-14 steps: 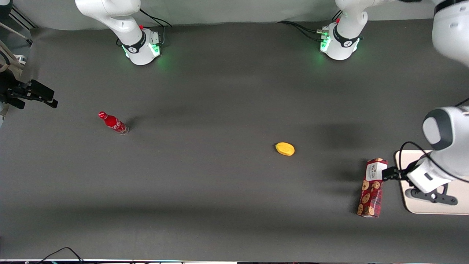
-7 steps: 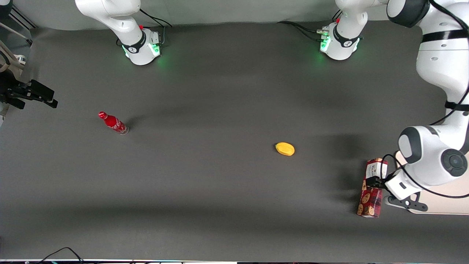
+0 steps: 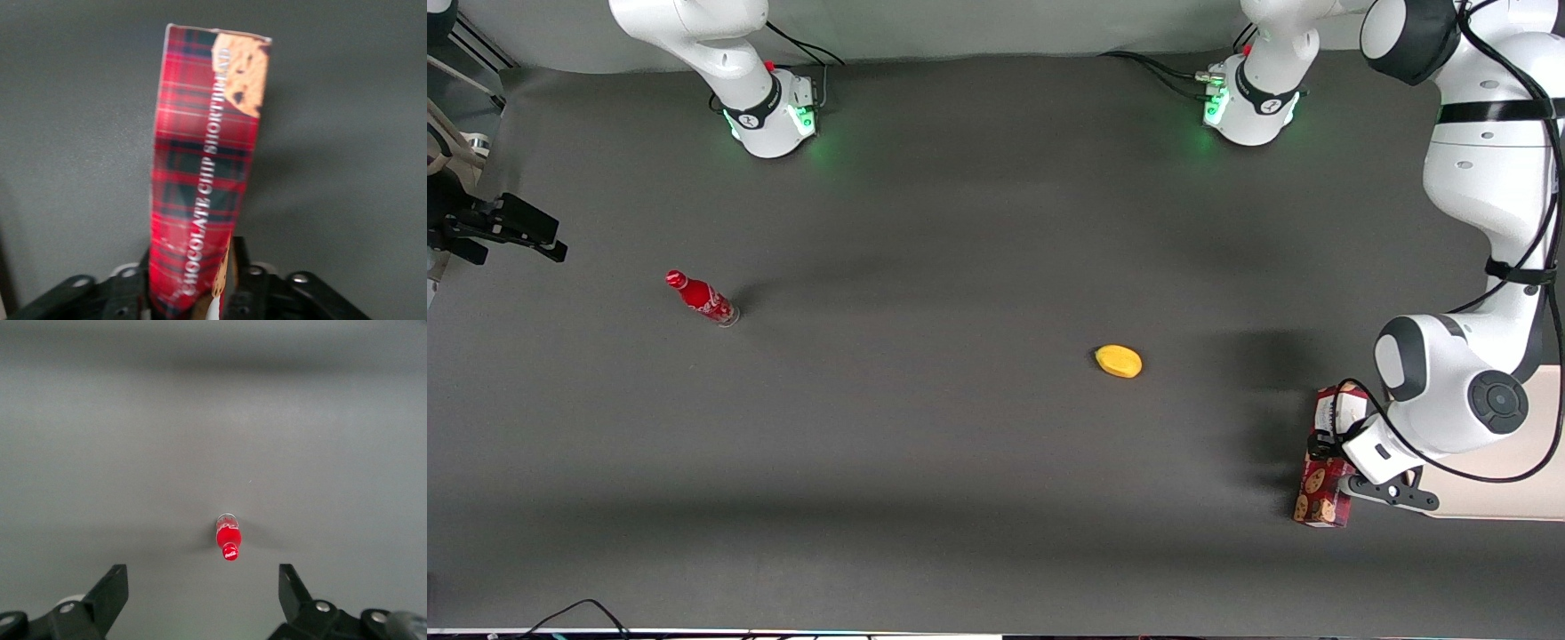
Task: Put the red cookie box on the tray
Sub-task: 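Lift the held box and carry it over the white tray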
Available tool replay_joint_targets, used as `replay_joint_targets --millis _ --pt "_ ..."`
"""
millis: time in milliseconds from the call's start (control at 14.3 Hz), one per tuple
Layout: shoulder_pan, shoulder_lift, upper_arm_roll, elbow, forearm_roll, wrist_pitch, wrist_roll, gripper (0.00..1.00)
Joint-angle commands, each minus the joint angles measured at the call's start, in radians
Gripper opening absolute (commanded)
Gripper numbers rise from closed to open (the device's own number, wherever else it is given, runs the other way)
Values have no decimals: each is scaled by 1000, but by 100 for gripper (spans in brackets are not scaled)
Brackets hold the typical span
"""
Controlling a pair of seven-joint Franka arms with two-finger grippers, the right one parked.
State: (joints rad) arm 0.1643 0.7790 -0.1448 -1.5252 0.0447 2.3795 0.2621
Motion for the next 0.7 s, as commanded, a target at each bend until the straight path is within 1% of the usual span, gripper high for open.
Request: replay_joint_targets --millis 0,140,209,279,488,628 --pt "-9 -4 8 -16 0 26 -3 0" --pt "-6 -20 8 -13 0 14 0 0" --pt "-5 -50 8 -13 1 -3 2 0" --pt "-2 -93 8 -12 1 -57 2 0" --pt "10 -228 10 46 7 -332 0 0" --pt "33 -302 50 72 15 -465 3 0"
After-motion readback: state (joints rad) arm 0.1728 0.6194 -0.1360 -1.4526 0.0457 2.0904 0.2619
